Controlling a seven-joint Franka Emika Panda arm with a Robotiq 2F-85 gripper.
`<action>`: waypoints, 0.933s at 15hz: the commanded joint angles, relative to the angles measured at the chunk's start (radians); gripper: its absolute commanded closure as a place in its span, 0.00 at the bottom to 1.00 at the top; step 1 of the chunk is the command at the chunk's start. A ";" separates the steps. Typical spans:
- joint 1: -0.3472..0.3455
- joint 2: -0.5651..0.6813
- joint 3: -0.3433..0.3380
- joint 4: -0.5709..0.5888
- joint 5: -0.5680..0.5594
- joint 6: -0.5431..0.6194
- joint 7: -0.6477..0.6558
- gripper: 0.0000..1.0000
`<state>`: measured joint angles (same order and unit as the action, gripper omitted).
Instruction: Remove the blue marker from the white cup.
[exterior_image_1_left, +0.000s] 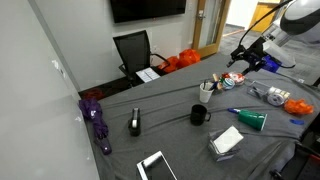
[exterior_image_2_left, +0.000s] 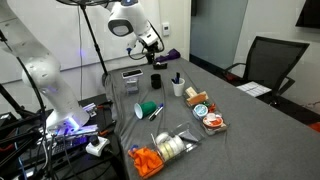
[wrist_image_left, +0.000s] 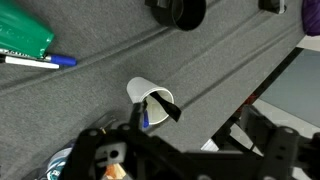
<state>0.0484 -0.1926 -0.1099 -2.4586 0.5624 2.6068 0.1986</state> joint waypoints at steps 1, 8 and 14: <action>-0.020 0.000 0.019 0.002 0.003 -0.004 0.000 0.00; -0.038 0.157 -0.006 0.138 0.106 -0.034 0.003 0.00; -0.078 0.355 0.012 0.306 0.205 -0.070 -0.009 0.00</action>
<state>0.0094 0.0567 -0.1176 -2.2590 0.7281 2.5882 0.2030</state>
